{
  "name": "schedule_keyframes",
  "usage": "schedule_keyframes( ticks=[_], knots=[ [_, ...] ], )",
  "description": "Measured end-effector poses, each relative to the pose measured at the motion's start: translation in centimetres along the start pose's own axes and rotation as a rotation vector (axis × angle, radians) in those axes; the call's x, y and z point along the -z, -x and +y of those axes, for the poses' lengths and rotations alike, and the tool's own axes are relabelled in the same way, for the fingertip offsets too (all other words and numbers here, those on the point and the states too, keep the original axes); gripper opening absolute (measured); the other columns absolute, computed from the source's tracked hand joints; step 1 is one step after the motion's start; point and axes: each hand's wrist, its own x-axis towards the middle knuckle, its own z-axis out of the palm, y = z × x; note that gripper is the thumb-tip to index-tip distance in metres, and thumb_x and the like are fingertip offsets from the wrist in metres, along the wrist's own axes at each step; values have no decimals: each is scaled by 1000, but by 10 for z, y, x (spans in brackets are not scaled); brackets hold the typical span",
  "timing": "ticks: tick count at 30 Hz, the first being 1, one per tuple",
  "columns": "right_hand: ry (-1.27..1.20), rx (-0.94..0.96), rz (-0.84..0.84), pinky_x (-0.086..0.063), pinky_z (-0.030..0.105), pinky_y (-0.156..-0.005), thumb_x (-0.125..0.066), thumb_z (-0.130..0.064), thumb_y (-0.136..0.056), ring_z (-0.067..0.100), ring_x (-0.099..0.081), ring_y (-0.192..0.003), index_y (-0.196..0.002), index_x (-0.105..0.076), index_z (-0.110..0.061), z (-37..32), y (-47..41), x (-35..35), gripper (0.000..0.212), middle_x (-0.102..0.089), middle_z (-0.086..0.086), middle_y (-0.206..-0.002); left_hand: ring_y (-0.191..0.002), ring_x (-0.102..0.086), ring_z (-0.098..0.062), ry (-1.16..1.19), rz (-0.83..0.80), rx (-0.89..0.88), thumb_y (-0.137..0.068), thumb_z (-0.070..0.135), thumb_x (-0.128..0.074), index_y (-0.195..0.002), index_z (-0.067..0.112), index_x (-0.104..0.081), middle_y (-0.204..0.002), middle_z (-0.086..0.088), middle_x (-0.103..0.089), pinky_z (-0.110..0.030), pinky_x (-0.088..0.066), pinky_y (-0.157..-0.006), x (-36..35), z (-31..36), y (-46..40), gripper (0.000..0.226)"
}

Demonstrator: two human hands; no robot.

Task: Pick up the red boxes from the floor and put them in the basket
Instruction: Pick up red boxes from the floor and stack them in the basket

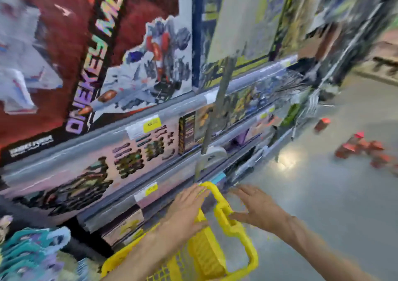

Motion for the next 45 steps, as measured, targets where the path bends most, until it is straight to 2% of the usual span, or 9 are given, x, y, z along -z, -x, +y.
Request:
schedule_keyframes(
  ticks=[4,9,12,15,22,32,37,41,45],
  knots=[
    [40,-187,91,-41,37,-105,-47,-74,-80,29,-53,-124,-139,-49,-17,70,70,72,82,-58,8,-133,-146,-27,-25,-6,-10,-220,-78,68,-47,-150,18,-32,-156,-7,-35,-44,-25,-118,22,91,-85,88],
    [51,-416,155,-31,36,-112,-48,-78,-79,28,-40,-136,-147,-38,-20,164,156,135,91,-45,7,-148,-142,-33,-26,-23,-44,-423,-79,75,-45,-146,13,-40,-151,-7,-40,-35,-21,-118,13,202,-198,91],
    [67,-493,214,-32,36,-111,-38,-84,-76,27,-41,-135,-149,-37,-18,236,209,163,99,-44,8,-149,-136,-41,-28,-45,-26,-535,-81,77,-45,-145,13,-41,-146,-10,-46,-43,-35,-112,-3,265,-270,90],
    [111,-567,237,-34,37,-111,-51,-74,-82,26,-40,-136,-150,-32,-19,316,258,191,89,-40,4,-151,-130,-48,-31,-32,-62,-570,-83,81,-38,-142,14,-41,-142,-13,-50,-50,-43,-106,-28,323,-339,89],
    [195,-704,286,-42,38,-102,-52,-73,-79,28,-52,-123,-143,-43,-13,483,335,266,88,-54,8,-138,-132,-45,-31,-37,-16,-598,-81,72,-47,-143,13,-43,-145,-12,-46,-44,-39,-108,-59,441,-494,86],
    [189,-784,383,-44,42,-100,-60,-68,-80,28,-53,-121,-144,-42,-19,695,333,332,83,-58,7,-132,-142,-31,-23,-36,26,-668,-83,68,-54,-150,16,-34,-154,-6,-36,-37,-24,-116,-104,532,-734,88],
    [199,-820,374,-39,36,-105,-62,-67,-81,27,-49,-127,-146,-40,-17,814,309,356,85,-54,8,-138,-138,-37,-26,-34,34,-716,-81,73,-48,-148,15,-36,-149,-7,-41,-42,-32,-113,-138,562,-872,89],
    [230,-845,377,-36,33,-106,-60,-66,-82,25,-47,-129,-146,-40,-14,908,298,391,85,-50,7,-142,-137,-37,-24,-23,49,-723,-80,76,-41,-149,17,-35,-151,-4,-40,-38,-27,-114,-155,591,-973,91],
    [230,-871,382,-38,34,-105,-59,-68,-81,24,-48,-128,-147,-38,-17,1002,283,412,86,-50,5,-143,-141,-31,-22,-17,12,-728,-83,69,-54,-152,23,-26,-156,1,-31,-38,-26,-116,-183,613,-1071,87]
  ],
)
